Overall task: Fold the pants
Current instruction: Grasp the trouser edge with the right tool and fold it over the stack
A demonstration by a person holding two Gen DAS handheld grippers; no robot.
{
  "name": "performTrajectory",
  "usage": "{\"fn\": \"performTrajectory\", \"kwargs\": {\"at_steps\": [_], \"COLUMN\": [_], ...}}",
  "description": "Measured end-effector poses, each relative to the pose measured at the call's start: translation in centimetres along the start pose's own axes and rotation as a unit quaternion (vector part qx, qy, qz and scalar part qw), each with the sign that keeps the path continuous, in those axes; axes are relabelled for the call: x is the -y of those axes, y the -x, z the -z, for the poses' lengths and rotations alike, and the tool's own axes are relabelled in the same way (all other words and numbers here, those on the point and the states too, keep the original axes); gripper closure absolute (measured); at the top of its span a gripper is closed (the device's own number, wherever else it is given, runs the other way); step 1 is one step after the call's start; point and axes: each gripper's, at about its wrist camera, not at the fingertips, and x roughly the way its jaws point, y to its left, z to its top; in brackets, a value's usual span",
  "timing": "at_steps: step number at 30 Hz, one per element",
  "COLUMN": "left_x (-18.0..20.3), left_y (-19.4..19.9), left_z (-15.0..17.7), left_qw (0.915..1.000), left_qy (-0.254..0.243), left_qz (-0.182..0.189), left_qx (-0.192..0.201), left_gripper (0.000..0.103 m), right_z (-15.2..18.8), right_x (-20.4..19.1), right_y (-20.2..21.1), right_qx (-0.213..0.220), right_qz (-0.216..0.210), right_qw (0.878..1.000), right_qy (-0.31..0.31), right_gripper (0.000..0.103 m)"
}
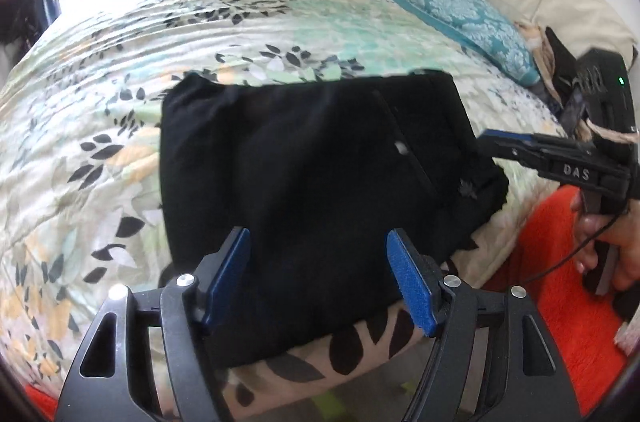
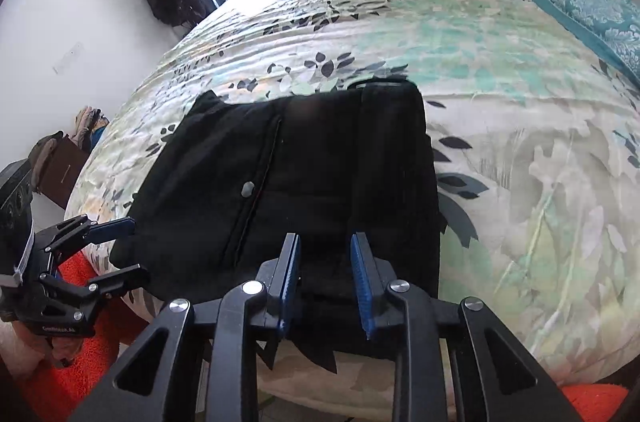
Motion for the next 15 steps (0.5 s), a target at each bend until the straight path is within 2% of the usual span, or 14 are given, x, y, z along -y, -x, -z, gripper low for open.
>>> {"fn": "performTrajectory", "kwargs": {"at_steps": [4, 7, 10, 11, 12, 13, 15], "left_x": [-6.4, -9.2, -9.4, -9.1, -9.0, -9.6, -12.1], "left_y": [-0.9, -3.9, -9.0, -10.7, -12.1, -13.0, -14.3], "left_z": [-5.5, -8.3, -9.5, -9.6, -9.7, -9.7, -10.1], "left_qw": [0.9948, 0.9919, 0.9920, 0.9908, 0.9885, 0.9855, 0.9798], "left_qy": [0.089, 0.118, 0.101, 0.087, 0.079, 0.087, 0.151], "left_qz": [-0.041, -0.047, -0.036, -0.058, -0.092, -0.115, -0.097], "left_qx": [0.027, 0.004, -0.067, -0.086, -0.091, -0.089, -0.088], "left_gripper": [0.030, 0.030, 0.030, 0.030, 0.030, 0.031, 0.028], "right_z": [-4.1, -6.3, -5.6, -4.8, -4.0, -3.4, -2.9], "right_x": [-1.7, -2.8, -0.7, 0.4, 1.2, 1.7, 2.0], "right_y": [1.1, -1.7, -7.2, -8.6, -9.3, -9.2, -8.9], "right_qx": [0.034, 0.027, -0.038, -0.055, -0.056, -0.040, -0.030], "right_qz": [-0.009, -0.006, -0.001, -0.001, -0.007, -0.017, -0.025], "right_qw": [0.999, 0.998, 0.999, 0.998, 0.998, 0.999, 0.999], "right_qy": [0.025, 0.058, 0.033, 0.018, 0.004, -0.008, -0.027], "right_gripper": [0.076, 0.072, 0.068, 0.068, 0.068, 0.068, 0.068]}}
